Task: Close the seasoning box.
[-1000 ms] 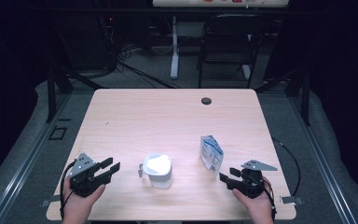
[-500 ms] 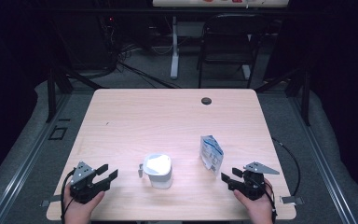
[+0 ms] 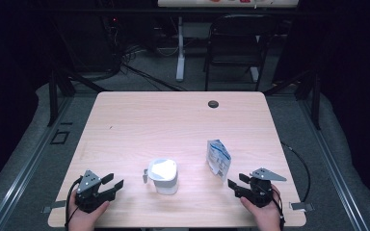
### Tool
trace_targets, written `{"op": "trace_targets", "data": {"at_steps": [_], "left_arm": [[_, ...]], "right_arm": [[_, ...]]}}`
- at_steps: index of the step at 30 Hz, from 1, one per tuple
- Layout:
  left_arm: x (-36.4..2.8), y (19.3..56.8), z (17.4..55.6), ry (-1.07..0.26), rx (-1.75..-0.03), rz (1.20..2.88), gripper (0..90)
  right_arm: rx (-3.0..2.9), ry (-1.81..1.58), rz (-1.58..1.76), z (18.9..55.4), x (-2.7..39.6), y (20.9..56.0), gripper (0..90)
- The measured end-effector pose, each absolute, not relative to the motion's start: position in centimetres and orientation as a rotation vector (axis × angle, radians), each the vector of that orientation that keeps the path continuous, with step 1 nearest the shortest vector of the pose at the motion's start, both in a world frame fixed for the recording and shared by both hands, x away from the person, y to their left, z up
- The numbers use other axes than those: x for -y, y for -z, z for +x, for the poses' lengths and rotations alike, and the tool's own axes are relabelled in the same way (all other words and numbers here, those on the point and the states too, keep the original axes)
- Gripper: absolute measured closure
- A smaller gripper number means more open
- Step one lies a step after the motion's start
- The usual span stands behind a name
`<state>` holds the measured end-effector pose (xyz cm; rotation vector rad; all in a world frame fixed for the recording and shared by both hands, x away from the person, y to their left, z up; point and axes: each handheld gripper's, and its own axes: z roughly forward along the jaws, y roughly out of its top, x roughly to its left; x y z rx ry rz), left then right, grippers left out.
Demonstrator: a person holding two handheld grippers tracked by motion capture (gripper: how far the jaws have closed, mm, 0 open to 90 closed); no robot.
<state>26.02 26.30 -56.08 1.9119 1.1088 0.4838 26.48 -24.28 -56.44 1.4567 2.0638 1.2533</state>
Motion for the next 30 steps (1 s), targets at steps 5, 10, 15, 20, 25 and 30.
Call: {"op": "trace_targets", "data": {"at_steps": [5,10,15,20,25,30], "left_arm": [[-26.42,56.44,26.15,-0.471,-1.127,1.925,48.3],[-26.68,56.74,26.29,-0.456,-1.169,1.91,47.4],[-26.76,56.78,26.33,-0.452,-1.175,1.921,46.6],[-26.65,56.93,26.41,-0.458,-1.173,1.917,45.9],[-26.8,56.92,26.44,-0.464,-1.189,1.908,44.2],[-27.03,56.92,26.67,-0.488,-1.207,1.878,41.4]], "right_arm": [[-2.06,-1.236,1.454,26.53,24.39,56.5,43.4],[-2.047,-1.248,1.453,26.51,24.49,56.46,43.3],[-2.043,-1.25,1.459,26.5,24.59,56.44,43.3],[-2.059,-1.246,1.45,26.46,24.44,56.48,43.4],[-2.057,-1.245,1.45,26.43,24.41,56.45,43.3],[-2.047,-1.243,1.457,26.38,24.57,56.54,42.5]]}}
